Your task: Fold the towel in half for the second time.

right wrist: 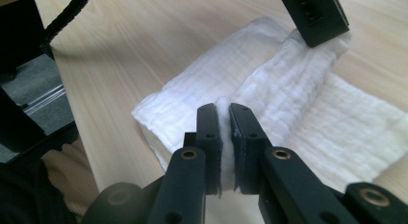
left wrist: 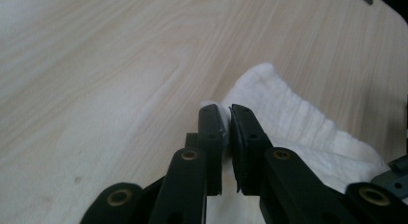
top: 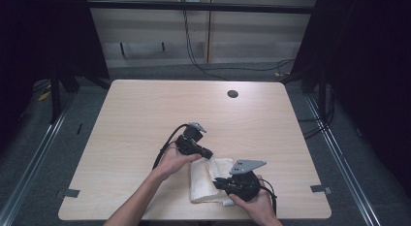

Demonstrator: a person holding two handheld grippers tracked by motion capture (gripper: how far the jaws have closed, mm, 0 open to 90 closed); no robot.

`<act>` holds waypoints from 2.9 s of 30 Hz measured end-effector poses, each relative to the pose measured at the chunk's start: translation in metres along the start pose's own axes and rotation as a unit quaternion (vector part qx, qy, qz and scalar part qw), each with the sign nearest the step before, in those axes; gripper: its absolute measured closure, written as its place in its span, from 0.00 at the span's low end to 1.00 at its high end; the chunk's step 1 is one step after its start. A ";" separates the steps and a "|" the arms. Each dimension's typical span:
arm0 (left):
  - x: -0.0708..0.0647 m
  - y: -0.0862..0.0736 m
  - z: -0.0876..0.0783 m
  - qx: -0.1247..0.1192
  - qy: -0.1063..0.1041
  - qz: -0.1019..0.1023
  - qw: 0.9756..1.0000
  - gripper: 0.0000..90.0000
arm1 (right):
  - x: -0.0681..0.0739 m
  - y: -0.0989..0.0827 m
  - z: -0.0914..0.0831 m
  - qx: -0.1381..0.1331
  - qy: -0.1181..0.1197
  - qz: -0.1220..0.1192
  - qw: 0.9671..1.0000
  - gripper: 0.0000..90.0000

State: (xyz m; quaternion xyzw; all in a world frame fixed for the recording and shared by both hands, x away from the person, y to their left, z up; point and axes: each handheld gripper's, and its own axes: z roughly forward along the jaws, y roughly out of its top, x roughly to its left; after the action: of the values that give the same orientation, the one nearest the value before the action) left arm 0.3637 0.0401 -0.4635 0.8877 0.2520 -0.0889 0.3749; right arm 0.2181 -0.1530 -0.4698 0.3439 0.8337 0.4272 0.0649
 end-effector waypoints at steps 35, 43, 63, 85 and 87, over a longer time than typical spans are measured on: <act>-0.012 0.014 0.036 -0.005 -0.051 -0.008 0.999 0.83 | -0.010 -0.022 -0.017 0.005 -0.021 0.043 0.999 0.60; -0.012 0.017 0.034 -0.013 -0.050 -0.004 0.999 0.79 | -0.015 -0.020 -0.019 -0.001 -0.031 0.052 0.998 0.54; -0.015 0.019 0.025 -0.043 -0.033 -0.007 0.999 0.56 | -0.031 -0.017 -0.024 -0.013 -0.064 0.056 0.996 0.52; -0.013 -0.011 -0.049 -0.088 0.041 0.023 0.995 0.44 | -0.067 -0.018 -0.071 -0.077 -0.109 0.079 0.988 0.55; -0.014 -0.020 -0.061 -0.090 0.048 0.023 0.995 0.43 | -0.068 -0.018 -0.074 -0.077 -0.110 0.081 0.988 0.55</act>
State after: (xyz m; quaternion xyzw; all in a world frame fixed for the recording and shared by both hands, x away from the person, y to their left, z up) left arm 0.3397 0.0897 -0.4285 0.8594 0.2560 -0.0147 0.4424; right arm 0.2305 -0.2522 -0.4495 0.4494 0.7553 0.4536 0.1476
